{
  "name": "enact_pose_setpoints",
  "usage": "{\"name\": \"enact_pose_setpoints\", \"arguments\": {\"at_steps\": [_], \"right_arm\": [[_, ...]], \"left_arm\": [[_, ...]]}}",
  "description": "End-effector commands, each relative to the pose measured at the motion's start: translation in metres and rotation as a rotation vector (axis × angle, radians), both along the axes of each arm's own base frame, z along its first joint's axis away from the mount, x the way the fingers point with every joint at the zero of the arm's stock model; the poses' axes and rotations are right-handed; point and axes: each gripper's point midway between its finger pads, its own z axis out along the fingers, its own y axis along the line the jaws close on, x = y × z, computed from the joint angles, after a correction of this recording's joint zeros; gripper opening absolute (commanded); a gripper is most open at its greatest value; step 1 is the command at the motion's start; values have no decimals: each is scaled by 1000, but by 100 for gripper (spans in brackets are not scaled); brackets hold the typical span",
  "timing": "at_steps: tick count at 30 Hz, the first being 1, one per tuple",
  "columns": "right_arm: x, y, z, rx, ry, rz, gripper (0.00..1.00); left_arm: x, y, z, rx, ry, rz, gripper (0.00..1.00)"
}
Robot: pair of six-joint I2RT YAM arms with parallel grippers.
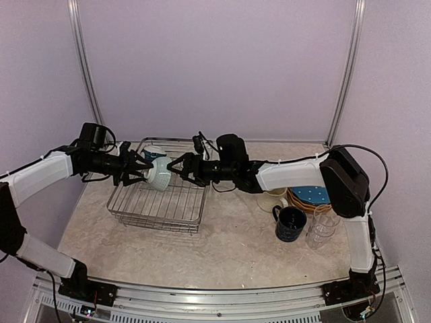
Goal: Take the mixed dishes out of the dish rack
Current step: Pass from the left arm to the right
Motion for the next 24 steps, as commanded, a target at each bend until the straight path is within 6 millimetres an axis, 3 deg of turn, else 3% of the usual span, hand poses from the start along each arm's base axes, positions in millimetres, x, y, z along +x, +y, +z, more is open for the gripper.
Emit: {"name": "enact_pose_setpoints", "arguments": {"at_steps": [1,7,14,17,21,24], "right_arm": [[-18,17,38,142,-82,92,87],[-34,27,55,202,-117,149,84],[-50,29,76,296,-142,212,48],[-52,29,78,307,-145,217,25],[-53,25,77,301,-158,212,1],[-52,20,78,260,-199,194,0]], "left_arm": [[-6,-12,32,-137,-80,-62,30],[-8,-16,36,-180,-78,-73,30],[-10,-18,39,-205,-82,-77,30],[-12,-19,41,-219,-84,-83,29],[-17,-23,44,-238,-81,-109,29],[-20,-23,46,-234,-83,-113,33]]}}
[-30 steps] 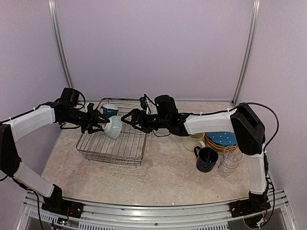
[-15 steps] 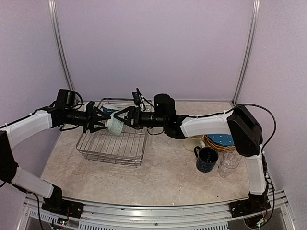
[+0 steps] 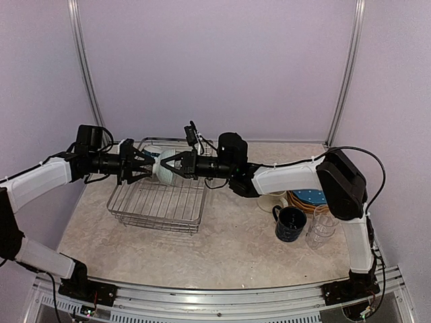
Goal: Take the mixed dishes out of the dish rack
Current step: Pass from the left arm to the right, then place the bowl at the center of the board.
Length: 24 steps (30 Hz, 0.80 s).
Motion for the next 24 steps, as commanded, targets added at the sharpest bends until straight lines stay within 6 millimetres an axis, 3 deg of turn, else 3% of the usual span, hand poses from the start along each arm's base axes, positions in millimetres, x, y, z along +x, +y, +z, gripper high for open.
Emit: {"name": "enact_pose_setpoints", "arguments": {"at_steps": [1,8,12,14,19,24], "right_arm": [[-11,-7,11,-19,-94,-2,0],[-28,-37,22,-140,-305,-28,0],[-35,-65,15,-287,-400,-69,0],[-38,-84,26,-335,-456,-116,0],[-3,-151,16,-635,-516,-425,0],[37,-228,-11,-904,-411,-715,0]], "left_arm": [[-8,-3,18,-25,-64,-33,37],[-14,6,30,57,-123,6,79],[-15,7,34,91,-145,11,91],[-14,4,34,98,-148,7,95],[-11,-7,29,153,-147,-1,99],[-9,-25,24,219,-153,-29,99]]}}
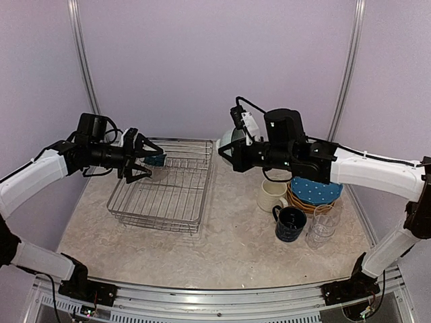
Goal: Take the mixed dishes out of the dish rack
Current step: Place the bowl at the center of the board.
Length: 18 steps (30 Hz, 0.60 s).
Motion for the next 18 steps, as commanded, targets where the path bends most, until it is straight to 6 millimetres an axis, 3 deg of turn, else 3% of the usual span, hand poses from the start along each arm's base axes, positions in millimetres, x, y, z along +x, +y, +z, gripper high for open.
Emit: {"name": "enact_pose_setpoints", "arguments": {"at_steps": [1,5,12,18], "right_arm": [[44,-85,-59,-285,53,-369,0],[64,-117,-86,-322,168,-426,0],[101,-126,-111,-393,162,-439,0],[138,-143,-129,-434,199,-537,0]], "left_arm": [[4,-11,-5,83,-19,-6,99],[4,-25,-3,83,-15,-47,99],[8,-44,-5,81,-30,-86,98],[-5,-55,-5,118,-50,-120,99]]}}
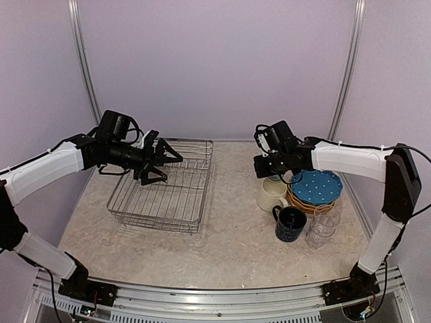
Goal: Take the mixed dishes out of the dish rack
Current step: Place the bowl at the center of the board.
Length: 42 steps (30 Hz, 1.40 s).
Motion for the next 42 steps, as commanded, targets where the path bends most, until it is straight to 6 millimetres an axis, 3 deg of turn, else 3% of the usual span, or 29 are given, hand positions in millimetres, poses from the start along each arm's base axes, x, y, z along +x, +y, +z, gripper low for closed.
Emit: {"name": "enact_pose_setpoints", "arguments": {"at_steps": [1,6,12,16,21,34,42], "right_arm": [[36,-17,13,-7,-44,-88,0],[55,-18,4,7,-10,-100,0],[67,-22,-31,-48,112,-117,0],[75,-20,-44,-57,133,-133,0],[87,-32,-63,-136,158,-192,1],[81,-40,-112,-285,280,-143,22],[78,-31,-96,-233,248,-97,44]], "left_arm": [[-5,-4,12,32,-61,-14,99],[-20,8,9,73,-64,8,99],[-29,21,11,100,-77,46,99],[-29,24,11,124,-91,53,99],[-26,28,12,170,-92,77,99],[-23,41,5,277,-95,122,99],[-11,53,2,365,-106,177,99]]}}
